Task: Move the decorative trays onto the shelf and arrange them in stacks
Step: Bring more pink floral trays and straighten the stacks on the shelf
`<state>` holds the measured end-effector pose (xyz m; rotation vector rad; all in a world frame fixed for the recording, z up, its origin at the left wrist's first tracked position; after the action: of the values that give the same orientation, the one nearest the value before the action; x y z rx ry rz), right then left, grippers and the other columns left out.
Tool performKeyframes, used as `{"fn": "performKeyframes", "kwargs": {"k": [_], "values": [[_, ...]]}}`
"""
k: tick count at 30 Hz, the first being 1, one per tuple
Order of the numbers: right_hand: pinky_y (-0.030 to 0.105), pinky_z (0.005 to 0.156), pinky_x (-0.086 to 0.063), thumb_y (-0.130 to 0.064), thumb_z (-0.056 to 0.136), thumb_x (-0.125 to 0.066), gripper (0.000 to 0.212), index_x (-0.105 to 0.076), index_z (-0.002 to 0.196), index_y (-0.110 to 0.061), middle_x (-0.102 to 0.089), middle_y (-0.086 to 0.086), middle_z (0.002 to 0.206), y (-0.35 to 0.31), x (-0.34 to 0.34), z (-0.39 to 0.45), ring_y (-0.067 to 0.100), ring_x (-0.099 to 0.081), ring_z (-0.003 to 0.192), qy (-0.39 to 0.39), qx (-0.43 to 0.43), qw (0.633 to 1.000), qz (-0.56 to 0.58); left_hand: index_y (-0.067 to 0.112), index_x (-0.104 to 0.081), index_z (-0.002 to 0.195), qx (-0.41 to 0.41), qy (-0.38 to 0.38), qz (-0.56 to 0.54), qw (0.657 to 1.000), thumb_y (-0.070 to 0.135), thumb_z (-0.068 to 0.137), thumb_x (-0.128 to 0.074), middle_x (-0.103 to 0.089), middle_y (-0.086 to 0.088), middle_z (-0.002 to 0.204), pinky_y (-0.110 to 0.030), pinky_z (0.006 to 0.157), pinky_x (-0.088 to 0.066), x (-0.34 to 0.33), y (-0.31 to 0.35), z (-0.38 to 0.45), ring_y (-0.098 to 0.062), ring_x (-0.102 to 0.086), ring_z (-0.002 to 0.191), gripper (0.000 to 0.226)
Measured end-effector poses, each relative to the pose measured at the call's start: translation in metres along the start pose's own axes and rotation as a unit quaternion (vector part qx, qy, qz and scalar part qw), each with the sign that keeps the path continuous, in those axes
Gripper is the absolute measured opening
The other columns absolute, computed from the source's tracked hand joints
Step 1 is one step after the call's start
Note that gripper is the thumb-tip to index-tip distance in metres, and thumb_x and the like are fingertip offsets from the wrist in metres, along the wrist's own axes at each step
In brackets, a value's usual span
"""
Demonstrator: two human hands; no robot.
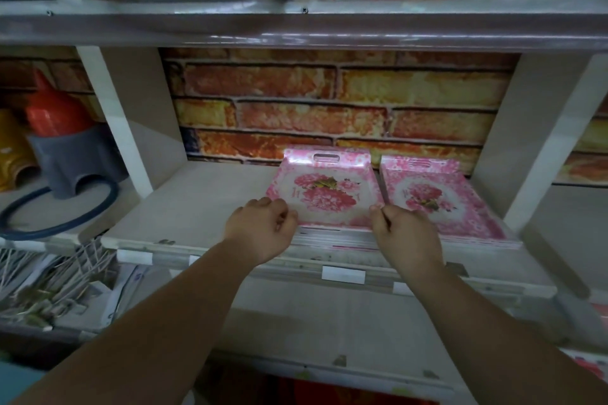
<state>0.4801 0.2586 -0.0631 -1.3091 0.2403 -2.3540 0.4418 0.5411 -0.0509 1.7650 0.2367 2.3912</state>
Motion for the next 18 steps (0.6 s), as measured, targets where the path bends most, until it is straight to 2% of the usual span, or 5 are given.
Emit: {"fn": "performKeyframes", "kwargs": {"k": [3, 6, 8, 13, 18], "values": [[0.033, 0.063, -0.049, -0.055, 0.11, -0.032, 0.052, -0.066, 0.085, -0.024, -0.06, -0.002, 0.067, -0.004, -0.003, 0.009, 0.029, -0.059, 0.082, -0.038, 0.006, 0.996, -0.078, 0.029, -0.063, 0.129, 0.0, -0.035, 0.01, 0.999, 0.056, 0.104, -0.028, -0.068, -0.004, 0.125, -0.042, 0.102, -0.048, -0.01, -0.006, 0.011, -0.03, -0.059, 0.12, 0.051], [0.036, 0.073, -0.045, -0.05, 0.112, -0.035, 0.044, -0.069, 0.103, -0.024, -0.068, 0.001, 0.088, -0.007, -0.015, 0.012, 0.027, -0.057, 0.095, -0.108, 0.021, 0.984, -0.143, 0.031, -0.046, 0.156, -0.019, -0.129, 0.074, 0.989, 0.05, 0.112, -0.024, -0.05, -0.003, 0.161, -0.048, 0.127, -0.028, -0.03, -0.012, 0.017, -0.028, -0.043, 0.148, 0.052], [0.039, 0.079, -0.044, -0.045, 0.112, -0.034, 0.042, -0.068, 0.107, -0.021, -0.07, 0.003, 0.097, -0.01, -0.018, 0.01, 0.029, -0.057, 0.1, -0.106, 0.036, 0.986, -0.123, 0.03, -0.043, 0.159, -0.028, -0.143, 0.07, 0.987, 0.046, 0.113, -0.024, -0.044, 0.0, 0.167, -0.047, 0.131, -0.018, -0.037, -0.015, 0.018, -0.025, -0.037, 0.154, 0.053], [0.039, 0.082, -0.048, -0.047, 0.11, -0.029, 0.044, -0.066, 0.107, -0.023, -0.069, 0.001, 0.1, -0.032, -0.024, 0.007, 0.027, -0.06, 0.101, -0.094, 0.099, 0.986, -0.096, 0.023, -0.062, 0.126, -0.034, -0.062, 0.053, 0.996, 0.044, 0.103, -0.031, -0.065, -0.003, 0.129, -0.041, 0.103, -0.045, -0.033, -0.008, 0.019, -0.029, -0.056, 0.122, 0.044], [0.032, 0.063, -0.045, -0.058, 0.1, -0.007, 0.07, -0.069, 0.101, -0.024, -0.068, -0.001, 0.086, -0.05, -0.04, 0.015, 0.025, -0.065, 0.081, -0.074, 0.144, 0.979, -0.124, 0.021, -0.066, 0.101, -0.068, -0.008, 0.059, 0.996, 0.047, 0.087, -0.032, -0.066, -0.002, 0.101, -0.038, 0.082, -0.044, -0.037, 0.012, 0.033, -0.03, -0.062, 0.102, 0.045]]}}
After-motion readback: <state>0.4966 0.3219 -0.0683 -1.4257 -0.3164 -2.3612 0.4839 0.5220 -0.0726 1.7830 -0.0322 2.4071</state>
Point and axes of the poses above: each hand's wrist, its own z-axis towards the middle knuckle, its own x-axis out of the back of the hand, y = z × x, the point moved 6 cm from there along z, towards the middle knuckle
